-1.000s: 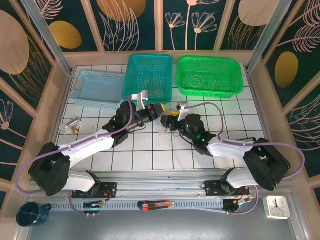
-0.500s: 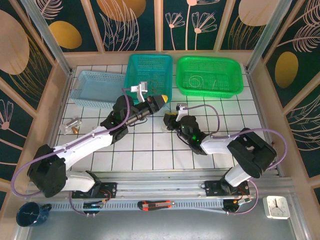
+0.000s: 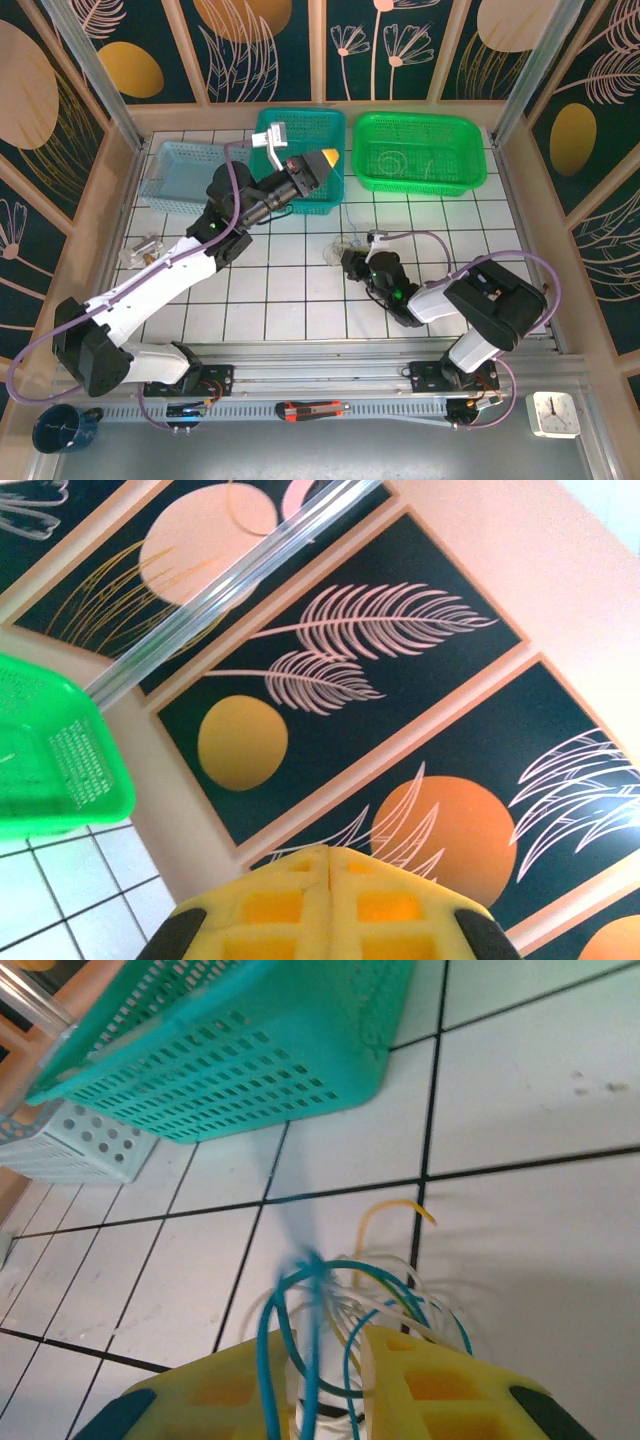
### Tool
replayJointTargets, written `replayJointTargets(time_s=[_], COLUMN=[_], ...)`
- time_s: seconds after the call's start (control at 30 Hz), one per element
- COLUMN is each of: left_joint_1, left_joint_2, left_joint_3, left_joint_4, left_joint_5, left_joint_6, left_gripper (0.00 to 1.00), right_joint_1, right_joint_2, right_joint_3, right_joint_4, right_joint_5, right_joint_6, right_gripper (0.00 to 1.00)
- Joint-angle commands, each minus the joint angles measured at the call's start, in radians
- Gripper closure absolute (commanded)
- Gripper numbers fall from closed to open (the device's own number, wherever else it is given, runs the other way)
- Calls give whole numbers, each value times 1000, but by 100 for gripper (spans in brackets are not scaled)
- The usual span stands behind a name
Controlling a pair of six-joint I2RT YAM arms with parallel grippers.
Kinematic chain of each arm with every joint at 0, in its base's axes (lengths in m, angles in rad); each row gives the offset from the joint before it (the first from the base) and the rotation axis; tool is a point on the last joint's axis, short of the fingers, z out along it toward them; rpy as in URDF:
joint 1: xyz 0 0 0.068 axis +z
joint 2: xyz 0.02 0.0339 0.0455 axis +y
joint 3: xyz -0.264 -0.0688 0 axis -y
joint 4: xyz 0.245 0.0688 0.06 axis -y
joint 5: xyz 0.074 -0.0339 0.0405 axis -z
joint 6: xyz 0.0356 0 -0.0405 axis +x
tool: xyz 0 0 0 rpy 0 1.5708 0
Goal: Untangle the cables
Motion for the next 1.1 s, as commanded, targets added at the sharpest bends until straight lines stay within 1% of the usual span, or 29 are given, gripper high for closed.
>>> replayJointTargets(time_s=[0.0,0.1,0.2,0.33,0.53,0.7,0.9,1.07], left_joint_1=[-4,4,26,78,149,153,153,153], left_joint_2=[9,14,13,10,13,37,60,70], left_joint_3=[91,151,198,243,317,391,406,459], left_joint_4=[-45,-82,-107,-114,-137,-171,-150,-181], left_joint_5=[20,7,-2,2,9,29,80,76], left_joint_6=[51,80,96,98,112,131,89,117], left_gripper=[100,100,100,100,100,100,100,100], right_joint_1=[1,1,1,1,1,1,1,1], right_joint_2=[15,16,19,21,29,14,-60,-91], right_joint_3=[-27,-42,-59,-69,-68,-74,-73,-74], right_joint_4=[65,75,85,88,76,75,7,-34], right_joint_5=[53,57,60,63,70,59,63,78], right_joint_6=[52,64,78,90,98,101,76,54], right_gripper=[75,74,71,69,68,68,64,63])
